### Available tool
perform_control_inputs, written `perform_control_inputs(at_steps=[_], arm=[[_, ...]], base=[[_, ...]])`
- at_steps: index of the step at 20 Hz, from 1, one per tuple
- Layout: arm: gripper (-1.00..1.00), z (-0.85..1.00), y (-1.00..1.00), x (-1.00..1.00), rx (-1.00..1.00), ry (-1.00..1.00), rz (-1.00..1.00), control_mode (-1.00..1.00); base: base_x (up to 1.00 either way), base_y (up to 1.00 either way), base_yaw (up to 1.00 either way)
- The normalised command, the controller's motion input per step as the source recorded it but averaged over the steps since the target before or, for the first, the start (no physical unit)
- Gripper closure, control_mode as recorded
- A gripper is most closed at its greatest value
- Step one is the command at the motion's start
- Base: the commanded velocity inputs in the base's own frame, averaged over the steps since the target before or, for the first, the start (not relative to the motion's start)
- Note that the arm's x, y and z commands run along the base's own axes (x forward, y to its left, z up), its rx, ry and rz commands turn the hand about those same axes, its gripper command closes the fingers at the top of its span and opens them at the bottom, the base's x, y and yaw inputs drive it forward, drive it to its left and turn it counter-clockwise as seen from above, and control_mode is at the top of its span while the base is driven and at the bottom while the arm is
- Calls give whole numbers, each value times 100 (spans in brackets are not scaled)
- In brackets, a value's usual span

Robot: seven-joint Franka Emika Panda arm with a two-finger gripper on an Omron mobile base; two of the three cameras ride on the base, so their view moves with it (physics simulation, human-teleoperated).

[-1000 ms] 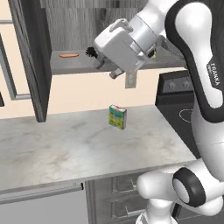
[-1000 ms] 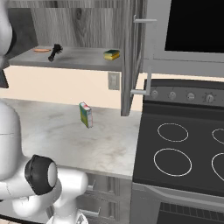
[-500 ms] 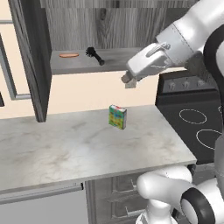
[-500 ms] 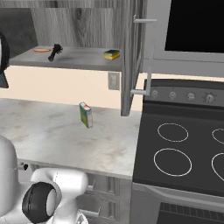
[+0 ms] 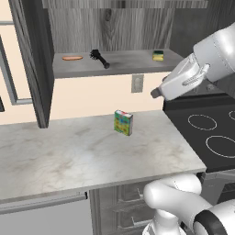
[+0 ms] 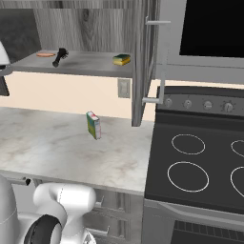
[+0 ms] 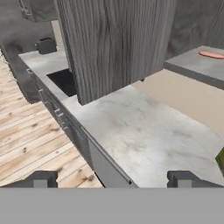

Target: Pick the dish brush and sponge from the cabinet and place them on the counter.

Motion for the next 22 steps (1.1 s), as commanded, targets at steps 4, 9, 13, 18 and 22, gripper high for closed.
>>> perform_control_inputs(at_steps=[4, 9, 13, 18, 22], arm=[[-100, 0, -22, 0, -4, -14, 0, -100], [-100, 0, -19, 2, -4, -9, -4, -100], [-100, 0, -15, 8, -2, -5, -13, -100], [-100, 0, -8, 19, -3, -4, -21, -100], [-100, 0, -16, 33, 0, 0, -21, -100]], base=[[0, 0, 0], [0, 0, 0], [0, 0, 0], [0, 0, 0], [0, 0, 0]])
